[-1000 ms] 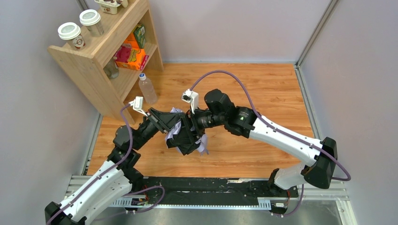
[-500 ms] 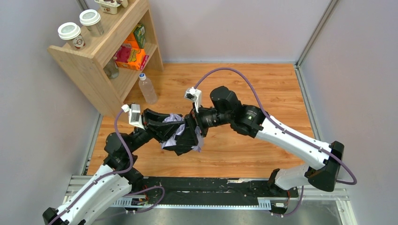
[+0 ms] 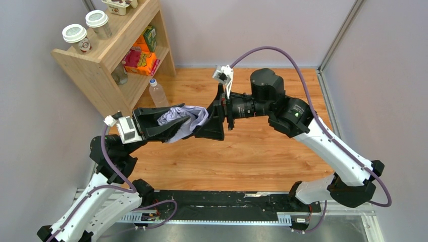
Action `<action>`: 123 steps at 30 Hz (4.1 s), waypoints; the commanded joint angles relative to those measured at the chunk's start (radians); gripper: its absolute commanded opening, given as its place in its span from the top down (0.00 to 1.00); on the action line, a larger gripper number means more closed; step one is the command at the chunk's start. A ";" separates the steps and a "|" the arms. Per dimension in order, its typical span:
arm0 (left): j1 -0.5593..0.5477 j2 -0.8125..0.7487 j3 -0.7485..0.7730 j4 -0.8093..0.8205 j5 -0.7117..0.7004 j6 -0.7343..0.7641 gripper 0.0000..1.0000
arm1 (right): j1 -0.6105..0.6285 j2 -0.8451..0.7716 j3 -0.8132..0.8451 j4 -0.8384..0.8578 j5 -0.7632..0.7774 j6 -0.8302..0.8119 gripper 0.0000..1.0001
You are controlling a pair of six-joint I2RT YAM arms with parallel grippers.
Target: Put away the umbrella
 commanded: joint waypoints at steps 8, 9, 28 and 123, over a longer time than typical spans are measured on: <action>0.012 0.088 0.155 0.251 -0.021 0.092 1.00 | -0.191 -0.081 0.014 0.025 -0.285 -0.001 0.00; 0.012 0.091 0.155 0.283 -0.015 0.086 1.00 | -0.201 -0.088 0.014 0.019 -0.284 -0.027 0.00; 0.012 0.152 0.219 0.609 -0.008 -0.161 1.00 | -0.361 -0.181 -0.363 0.682 -0.292 0.059 0.00; 0.033 0.462 0.009 0.789 -0.705 -1.206 1.00 | 0.253 -0.561 -0.617 -0.060 0.933 0.422 0.00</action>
